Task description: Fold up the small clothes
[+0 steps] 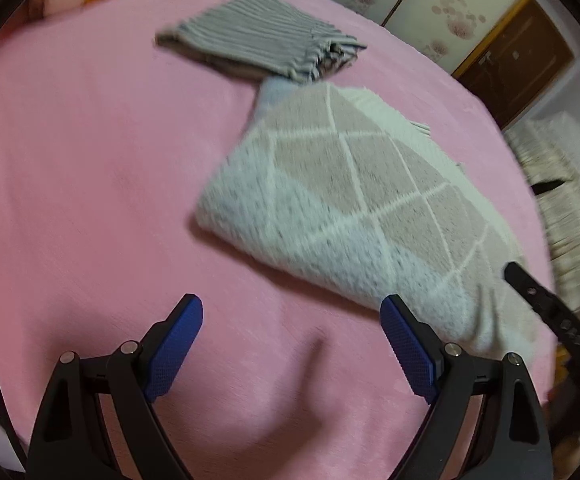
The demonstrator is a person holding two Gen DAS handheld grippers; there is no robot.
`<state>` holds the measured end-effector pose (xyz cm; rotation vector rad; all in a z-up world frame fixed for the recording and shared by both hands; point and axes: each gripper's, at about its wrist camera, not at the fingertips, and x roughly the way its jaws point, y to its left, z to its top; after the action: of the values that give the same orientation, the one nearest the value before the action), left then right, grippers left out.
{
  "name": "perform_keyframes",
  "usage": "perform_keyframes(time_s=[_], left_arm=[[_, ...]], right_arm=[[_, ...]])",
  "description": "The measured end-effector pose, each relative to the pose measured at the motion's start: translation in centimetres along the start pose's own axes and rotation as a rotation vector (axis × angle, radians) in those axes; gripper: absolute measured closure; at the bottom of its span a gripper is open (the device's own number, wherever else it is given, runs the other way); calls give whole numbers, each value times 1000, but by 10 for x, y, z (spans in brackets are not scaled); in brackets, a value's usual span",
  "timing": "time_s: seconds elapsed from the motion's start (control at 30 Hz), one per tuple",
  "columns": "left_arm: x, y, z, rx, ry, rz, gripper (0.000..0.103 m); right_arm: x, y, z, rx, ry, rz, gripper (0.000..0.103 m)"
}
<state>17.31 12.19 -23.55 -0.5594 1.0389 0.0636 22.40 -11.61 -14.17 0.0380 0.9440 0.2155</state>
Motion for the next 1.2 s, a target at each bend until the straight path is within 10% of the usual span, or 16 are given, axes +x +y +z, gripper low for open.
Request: perform_keyframes(time_s=[0.3, 0.77, 1.2], left_arm=[[29, 28, -1, -220, -10, -262, 13], [65, 12, 42, -262, -87, -322, 14], [62, -9, 55, -170, -114, -190, 80]], right_arm=[[19, 1, 1, 1, 4, -11, 81], [30, -3, -1, -7, -7, -12, 81], [41, 4, 11, -39, -47, -20, 82]])
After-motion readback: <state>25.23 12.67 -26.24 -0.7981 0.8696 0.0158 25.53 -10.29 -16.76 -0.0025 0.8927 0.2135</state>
